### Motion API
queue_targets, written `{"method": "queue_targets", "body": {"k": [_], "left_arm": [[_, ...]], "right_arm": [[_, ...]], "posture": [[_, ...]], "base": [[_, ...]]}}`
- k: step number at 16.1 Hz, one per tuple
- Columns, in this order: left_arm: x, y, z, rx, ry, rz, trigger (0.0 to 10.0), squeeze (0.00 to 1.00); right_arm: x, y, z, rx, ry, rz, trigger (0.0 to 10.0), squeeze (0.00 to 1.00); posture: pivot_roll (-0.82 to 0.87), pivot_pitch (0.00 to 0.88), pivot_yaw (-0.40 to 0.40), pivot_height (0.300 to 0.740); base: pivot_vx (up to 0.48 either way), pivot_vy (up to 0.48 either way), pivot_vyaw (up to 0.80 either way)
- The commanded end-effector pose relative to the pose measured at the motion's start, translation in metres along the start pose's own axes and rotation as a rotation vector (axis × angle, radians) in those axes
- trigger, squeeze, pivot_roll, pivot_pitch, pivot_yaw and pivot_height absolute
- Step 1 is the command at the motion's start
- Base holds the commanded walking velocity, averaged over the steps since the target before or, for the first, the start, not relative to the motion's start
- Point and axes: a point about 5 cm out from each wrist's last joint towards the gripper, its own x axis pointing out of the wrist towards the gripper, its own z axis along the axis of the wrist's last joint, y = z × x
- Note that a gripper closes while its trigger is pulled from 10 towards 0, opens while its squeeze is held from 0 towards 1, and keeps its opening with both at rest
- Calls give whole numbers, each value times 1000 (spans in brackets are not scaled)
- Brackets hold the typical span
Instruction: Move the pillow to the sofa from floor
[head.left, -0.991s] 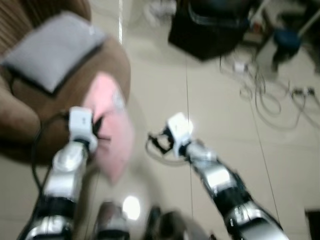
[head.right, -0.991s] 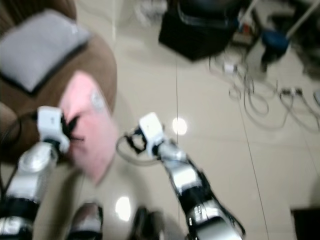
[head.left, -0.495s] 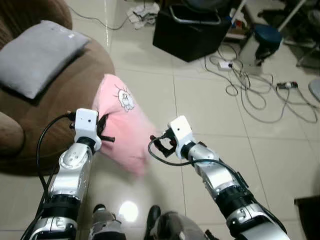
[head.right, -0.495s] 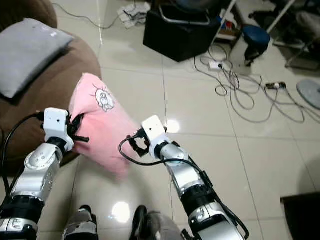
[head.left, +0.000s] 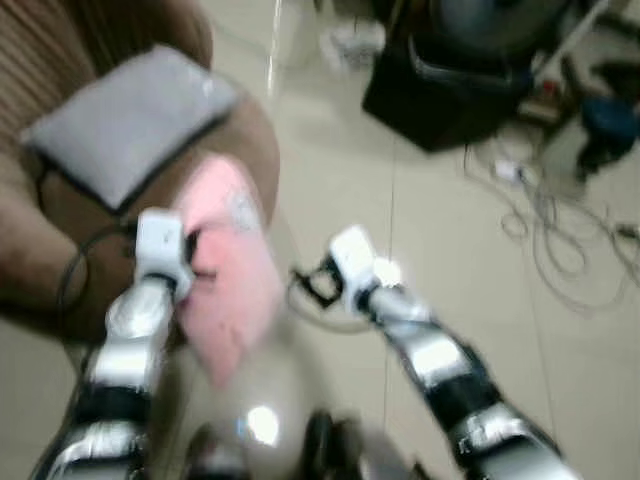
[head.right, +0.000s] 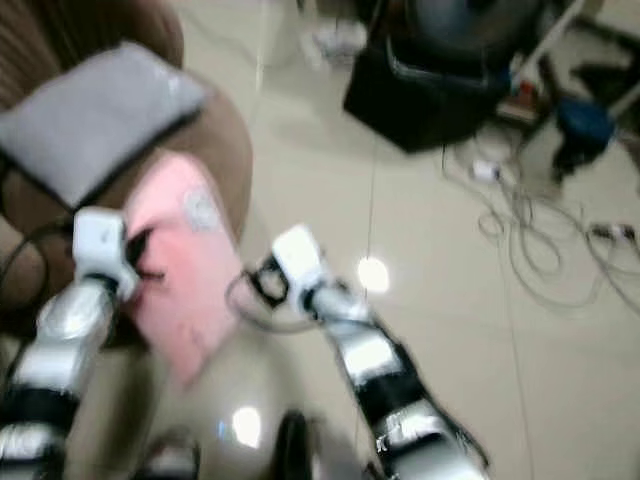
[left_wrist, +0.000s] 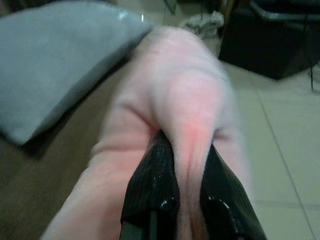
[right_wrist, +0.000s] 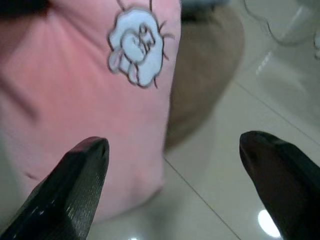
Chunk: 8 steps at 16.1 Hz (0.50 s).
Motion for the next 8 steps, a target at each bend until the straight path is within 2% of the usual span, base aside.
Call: {"method": "queue_targets", "body": {"k": [1,3,5,8], "left_arm": [[0,-2,5,20,-31,-12,0,0],[0,-2,4,16,-29,-13,0,0],[0,-3,3,21,-30,-7,0,0],[0,-2,3,21,-33,-6,0,0]], "right_arm": [[-2,-1,-5,24,13,-6,10000,47],[-2,-1,-7,16,29,-6,10000,31],[-2,-1,-6,20,17,-5,10000,8],[-2,-2,-3,21,4,-12,10000,39]], "posture": [[239,248,-218,740],[239,249,-219,740],[239,249,-219,740],[248,230,-218,740]], "base": [[428,0,0],[429,0,0],[0,0,0],[0,0,0]]}}
